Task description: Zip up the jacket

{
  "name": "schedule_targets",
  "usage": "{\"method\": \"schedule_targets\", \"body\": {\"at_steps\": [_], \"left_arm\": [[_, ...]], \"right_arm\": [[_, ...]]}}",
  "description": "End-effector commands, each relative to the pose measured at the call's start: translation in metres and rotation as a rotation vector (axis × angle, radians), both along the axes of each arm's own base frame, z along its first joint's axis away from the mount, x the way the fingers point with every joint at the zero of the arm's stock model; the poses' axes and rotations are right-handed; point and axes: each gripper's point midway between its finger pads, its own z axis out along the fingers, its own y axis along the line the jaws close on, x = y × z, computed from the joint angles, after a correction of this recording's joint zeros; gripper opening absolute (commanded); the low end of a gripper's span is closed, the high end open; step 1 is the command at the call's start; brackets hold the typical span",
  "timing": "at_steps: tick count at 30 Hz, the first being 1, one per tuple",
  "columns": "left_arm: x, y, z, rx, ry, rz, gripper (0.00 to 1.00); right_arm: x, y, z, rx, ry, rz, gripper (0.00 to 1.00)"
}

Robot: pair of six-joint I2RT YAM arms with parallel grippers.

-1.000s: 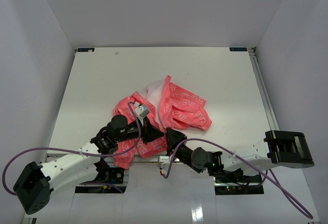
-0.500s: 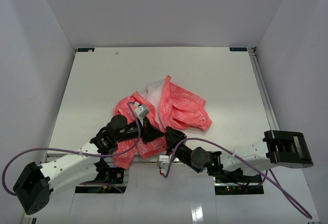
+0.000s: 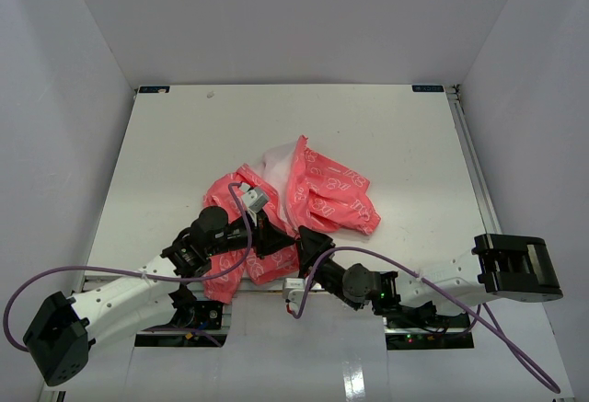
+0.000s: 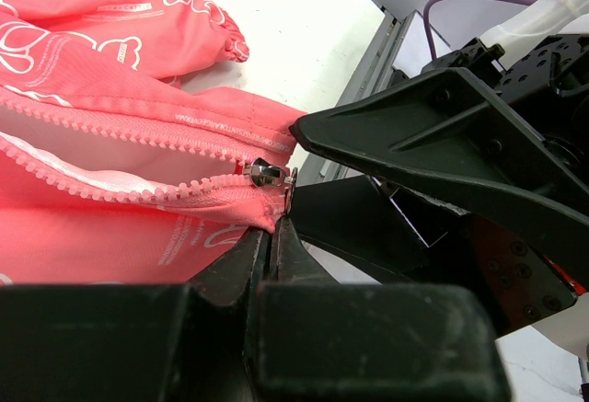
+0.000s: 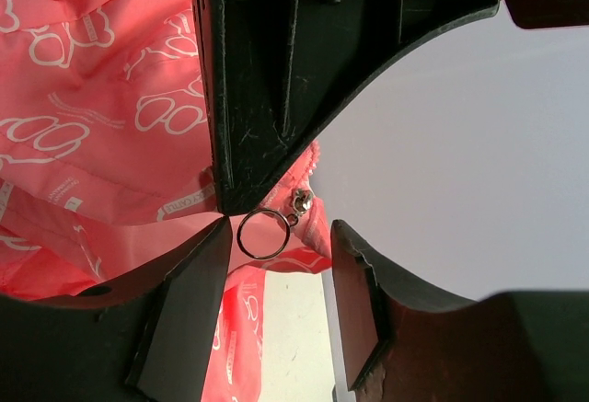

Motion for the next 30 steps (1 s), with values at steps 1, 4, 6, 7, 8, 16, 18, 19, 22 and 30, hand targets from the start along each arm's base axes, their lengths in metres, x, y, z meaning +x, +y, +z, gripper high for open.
{"method": "schedule_targets", "body": {"at_steps": [1,4,6,7,8,16,18,19,22,30], "left_arm": [[-0.003,-0.001,0.012,-0.032,-0.022,-0.019,0.00],[-0.003,-0.001,0.012,-0.032,-0.022,-0.021,0.00],[-0.004,-0.001,0.012,-0.031,-0.021,-0.022,0.00],[-0.004,-0.001,0.012,-0.032,-0.022,-0.022,0.00],[-0.004,-0.001,0.013,-0.034,-0.024,-0.022,0.00],[-0.004,-0.001,0.012,-0.032,-0.022,-0.024,0.00],[-0.004,-0.001,0.012,-0.033,-0.023,-0.022,0.00],[-0.003,-0.001,0.012,-0.033,-0.023,-0.021,0.00],[-0.004,-0.001,0.012,-0.032,-0.022,-0.022,0.00],[-0.003,0.000,0.013,-0.034,-0.024,-0.018,0.00]], "right_arm": [[0.002,0.001,0.014,0.066,0.014,-0.017,0.52],[0.002,0.000,0.013,0.061,0.014,-0.021,0.49],[0.003,0.000,0.013,0.061,0.011,-0.029,0.47],[0.004,0.001,0.013,0.060,0.008,-0.034,0.45],[0.004,0.001,0.012,0.057,0.004,-0.040,0.43],[0.010,-0.006,0.023,0.093,-0.035,-0.086,0.37],[0.010,-0.007,0.025,0.104,-0.030,-0.087,0.36],[0.010,-0.007,0.026,0.105,-0.029,-0.089,0.36],[0.011,-0.009,0.028,0.118,-0.023,-0.093,0.36],[0.010,-0.011,0.030,0.130,-0.015,-0.088,0.18]]}}
